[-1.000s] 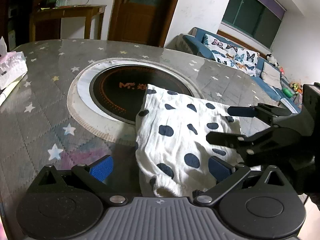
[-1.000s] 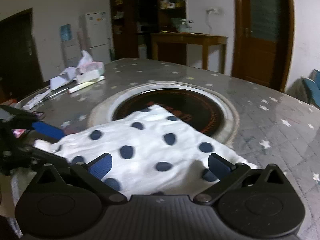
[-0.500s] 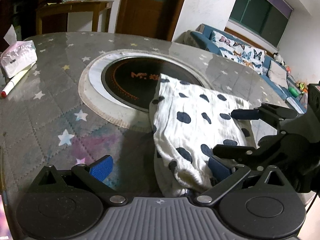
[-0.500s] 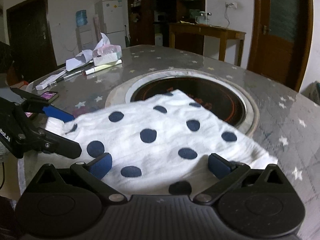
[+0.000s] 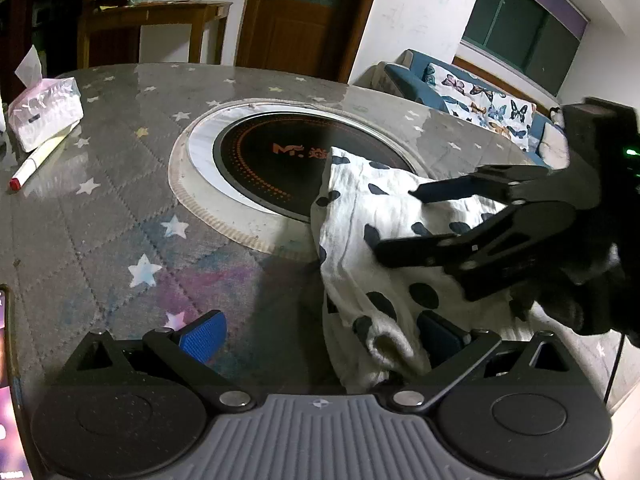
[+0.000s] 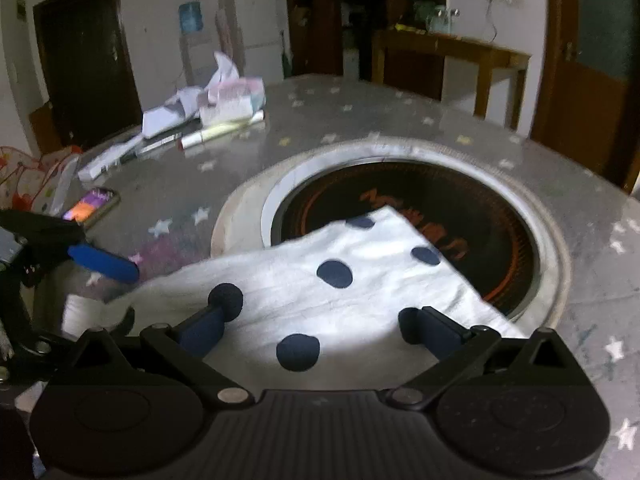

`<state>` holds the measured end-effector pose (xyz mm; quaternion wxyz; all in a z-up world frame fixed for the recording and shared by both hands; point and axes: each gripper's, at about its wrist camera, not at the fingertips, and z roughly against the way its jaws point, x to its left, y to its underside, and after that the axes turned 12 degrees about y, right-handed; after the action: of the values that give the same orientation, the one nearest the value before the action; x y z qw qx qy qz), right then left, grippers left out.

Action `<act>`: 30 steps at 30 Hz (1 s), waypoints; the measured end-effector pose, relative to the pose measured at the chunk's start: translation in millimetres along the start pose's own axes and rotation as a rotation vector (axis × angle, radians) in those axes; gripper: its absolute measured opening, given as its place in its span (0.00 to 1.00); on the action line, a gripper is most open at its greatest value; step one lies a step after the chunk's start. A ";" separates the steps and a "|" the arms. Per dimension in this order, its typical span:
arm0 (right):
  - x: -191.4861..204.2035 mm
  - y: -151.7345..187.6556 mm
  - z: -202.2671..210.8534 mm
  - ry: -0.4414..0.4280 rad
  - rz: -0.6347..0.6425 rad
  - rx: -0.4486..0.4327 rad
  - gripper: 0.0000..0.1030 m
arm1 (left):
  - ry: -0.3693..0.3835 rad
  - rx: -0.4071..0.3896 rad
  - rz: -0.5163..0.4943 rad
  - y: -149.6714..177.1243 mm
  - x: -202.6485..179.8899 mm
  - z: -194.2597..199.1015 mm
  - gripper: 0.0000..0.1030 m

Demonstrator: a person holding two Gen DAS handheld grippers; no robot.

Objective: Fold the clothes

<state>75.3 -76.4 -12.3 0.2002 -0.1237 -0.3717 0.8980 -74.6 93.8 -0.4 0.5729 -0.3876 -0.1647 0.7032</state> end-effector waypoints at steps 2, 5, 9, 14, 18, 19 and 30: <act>-0.8 0.5 -0.4 -0.007 -0.009 0.002 1.00 | 0.001 -0.003 0.003 -0.2 -0.9 2.0 1.00; -9.8 0.0 9.0 -0.007 -0.046 -0.023 1.00 | 0.003 -0.013 -0.001 -1.0 -4.4 6.9 1.00; -35.7 2.2 17.9 0.044 -0.122 -0.037 1.00 | 0.021 -0.021 -0.020 -1.5 -12.3 14.0 1.00; -74.1 11.2 14.6 0.076 -0.251 -0.003 1.00 | 0.043 -0.015 -0.026 1.0 -20.8 20.6 1.00; -86.5 12.7 9.9 0.066 -0.284 -0.003 1.00 | 0.054 -0.015 -0.021 3.5 -23.8 27.1 1.00; -87.5 12.8 7.9 0.069 -0.284 0.006 1.00 | 0.056 -0.013 -0.019 4.5 -23.8 28.7 1.00; -69.5 21.9 14.6 0.154 -0.142 0.109 1.00 | 0.094 0.014 -0.041 16.3 -22.3 26.0 0.89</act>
<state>125.8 -130.9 -12.8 0.2979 -0.1545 -0.3139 0.8882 -103.7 73.8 13.3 0.5970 -0.4126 -0.1408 0.6734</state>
